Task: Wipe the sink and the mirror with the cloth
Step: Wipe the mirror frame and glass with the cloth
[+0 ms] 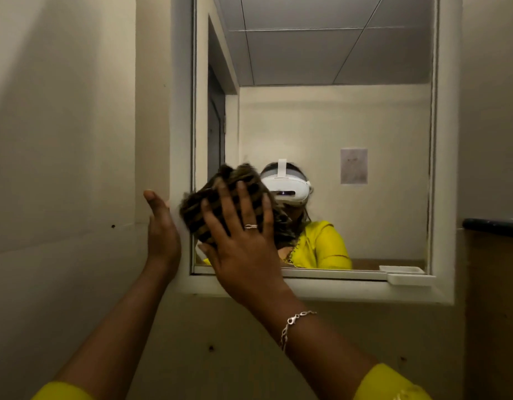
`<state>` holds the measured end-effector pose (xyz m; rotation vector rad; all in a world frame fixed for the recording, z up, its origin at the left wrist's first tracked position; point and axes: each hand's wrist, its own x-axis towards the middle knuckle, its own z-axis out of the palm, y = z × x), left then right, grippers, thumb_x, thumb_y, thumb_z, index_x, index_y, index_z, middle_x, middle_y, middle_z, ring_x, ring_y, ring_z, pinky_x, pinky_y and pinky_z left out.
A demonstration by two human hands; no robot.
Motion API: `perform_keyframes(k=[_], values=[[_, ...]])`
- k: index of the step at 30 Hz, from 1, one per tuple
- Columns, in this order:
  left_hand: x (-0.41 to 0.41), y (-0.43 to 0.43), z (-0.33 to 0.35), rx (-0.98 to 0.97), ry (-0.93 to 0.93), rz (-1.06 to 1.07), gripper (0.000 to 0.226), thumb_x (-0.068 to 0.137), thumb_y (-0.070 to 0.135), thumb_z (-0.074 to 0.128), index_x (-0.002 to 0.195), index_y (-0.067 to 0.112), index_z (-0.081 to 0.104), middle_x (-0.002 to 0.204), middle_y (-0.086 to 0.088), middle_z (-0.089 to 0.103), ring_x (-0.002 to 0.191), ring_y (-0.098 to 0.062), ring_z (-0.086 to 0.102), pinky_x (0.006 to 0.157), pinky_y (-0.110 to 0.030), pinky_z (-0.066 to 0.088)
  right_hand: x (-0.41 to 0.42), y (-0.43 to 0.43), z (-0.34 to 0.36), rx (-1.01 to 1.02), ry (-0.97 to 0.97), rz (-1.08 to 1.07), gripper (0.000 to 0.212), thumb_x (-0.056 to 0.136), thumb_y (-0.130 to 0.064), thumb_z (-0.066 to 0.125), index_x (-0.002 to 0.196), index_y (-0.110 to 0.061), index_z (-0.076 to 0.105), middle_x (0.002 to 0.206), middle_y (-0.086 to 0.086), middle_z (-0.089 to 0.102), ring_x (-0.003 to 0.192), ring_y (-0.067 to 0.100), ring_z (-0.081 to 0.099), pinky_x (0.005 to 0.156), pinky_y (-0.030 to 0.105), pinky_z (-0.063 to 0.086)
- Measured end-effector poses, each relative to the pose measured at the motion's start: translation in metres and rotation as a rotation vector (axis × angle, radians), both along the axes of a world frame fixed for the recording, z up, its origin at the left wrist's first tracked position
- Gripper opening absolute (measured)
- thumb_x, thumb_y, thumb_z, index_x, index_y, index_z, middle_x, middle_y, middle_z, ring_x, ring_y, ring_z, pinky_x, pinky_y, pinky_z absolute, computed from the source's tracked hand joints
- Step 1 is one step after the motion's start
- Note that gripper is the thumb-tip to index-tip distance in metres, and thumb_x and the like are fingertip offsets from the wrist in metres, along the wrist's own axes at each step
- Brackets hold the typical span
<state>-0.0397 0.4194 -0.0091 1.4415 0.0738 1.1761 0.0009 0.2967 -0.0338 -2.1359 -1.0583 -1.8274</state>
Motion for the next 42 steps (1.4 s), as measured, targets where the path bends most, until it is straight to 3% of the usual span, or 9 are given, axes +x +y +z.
perform_keyframes(k=[7, 10, 13, 21, 25, 27, 30, 35, 42], values=[[-0.004, -0.003, 0.001, -0.079, -0.022, -0.101, 0.087, 0.08, 0.074, 0.01, 0.141, 0.014, 0.028, 0.144, -0.01, 0.04, 0.131, -0.026, 0.039, 0.11, -0.049, 0.031, 0.008, -0.019, 0.007, -0.435, -0.166, -0.036, 0.055, 0.092, -0.046, 0.03, 0.141, -0.022, 0.032, 0.154, 0.009, 0.024, 0.143, 0.032, 0.015, 0.113, 0.054, 0.006], [-0.01, -0.009, 0.003, 0.033, -0.049, -0.008, 0.058, 0.092, 0.055, 0.015, 0.089, 0.017, 0.058, 0.083, -0.001, 0.064, 0.08, -0.015, 0.06, 0.082, -0.037, 0.046, 0.013, -0.032, 0.012, -0.621, -0.234, 0.009, 0.051, 0.092, -0.045, 0.033, 0.138, -0.024, 0.039, 0.153, 0.008, 0.026, 0.143, 0.031, 0.015, 0.113, 0.053, 0.004], [-0.008, -0.01, 0.003, 0.139, -0.064, 0.075, 0.048, 0.094, 0.049, 0.023, 0.058, 0.02, 0.039, 0.053, -0.002, 0.042, 0.05, -0.017, 0.043, 0.055, -0.028, 0.036, 0.019, -0.044, 0.018, -0.751, -0.28, 0.026, 0.052, 0.09, -0.045, 0.029, 0.138, -0.025, 0.039, 0.152, 0.006, 0.028, 0.143, 0.028, 0.016, 0.114, 0.05, 0.0], [0.001, 0.002, -0.001, 0.228, -0.023, 0.111, 0.053, 0.087, 0.063, 0.024, 0.063, 0.017, 0.038, 0.059, -0.005, 0.03, 0.054, -0.021, 0.032, 0.053, -0.029, 0.028, 0.033, -0.096, 0.033, -0.868, -0.296, 0.022, 0.05, 0.093, -0.044, 0.034, 0.14, -0.028, 0.034, 0.153, -0.001, 0.028, 0.143, 0.022, 0.017, 0.113, 0.047, 0.006], [0.002, 0.0, -0.006, 0.158, 0.064, 0.123, 0.064, 0.092, 0.055, 0.022, 0.127, 0.005, 0.043, 0.107, -0.014, 0.055, 0.104, -0.032, 0.052, 0.087, -0.037, 0.041, 0.042, -0.132, 0.045, -0.927, -0.301, 0.024, 0.046, 0.093, -0.036, 0.033, 0.138, -0.032, 0.036, 0.151, -0.006, 0.03, 0.141, 0.018, 0.017, 0.113, 0.044, 0.009], [-0.002, -0.012, -0.014, 0.297, 0.039, 0.474, 0.062, 0.094, 0.049, 0.024, 0.14, 0.006, 0.027, 0.138, -0.017, 0.039, 0.133, -0.032, 0.031, 0.106, -0.039, 0.028, 0.047, -0.147, 0.049, -0.946, -0.312, 0.018, 0.044, 0.092, -0.034, 0.039, 0.136, -0.034, 0.038, 0.151, -0.008, 0.031, 0.141, 0.017, 0.018, 0.113, 0.044, 0.011], [-0.002, -0.042, -0.033, 0.767, -0.032, 0.734, 0.071, 0.092, 0.057, 0.015, 0.145, 0.009, 0.009, 0.152, -0.019, 0.016, 0.141, -0.034, 0.01, 0.116, -0.045, 0.008, 0.05, -0.164, 0.05, -0.945, -0.305, 0.023, 0.043, 0.091, -0.035, 0.043, 0.134, -0.035, 0.039, 0.15, -0.009, 0.032, 0.141, 0.016, 0.02, 0.112, 0.044, 0.014], [0.019, -0.11, -0.065, 1.294, -0.098, 0.576, 0.067, 0.093, 0.055, 0.017, 0.144, 0.013, 0.01, 0.153, -0.01, 0.013, 0.144, -0.023, 0.005, 0.119, -0.043, 0.002, 0.054, -0.183, 0.049, -0.924, -0.301, 0.047, 0.042, 0.089, -0.032, 0.048, 0.131, -0.035, 0.043, 0.147, -0.009, 0.037, 0.141, 0.017, 0.015, 0.113, 0.046, 0.013], [0.041, -0.146, -0.078, 1.405, -0.108, 0.548, 0.07, 0.092, 0.056, 0.023, 0.143, 0.009, 0.017, 0.151, -0.012, 0.016, 0.143, -0.026, 0.012, 0.117, -0.044, 0.013, 0.06, -0.216, 0.052, -0.922, -0.266, 0.068, 0.042, 0.08, -0.017, 0.054, 0.119, -0.032, 0.057, 0.137, -0.01, 0.05, 0.138, 0.017, 0.026, 0.114, 0.045, 0.014]])
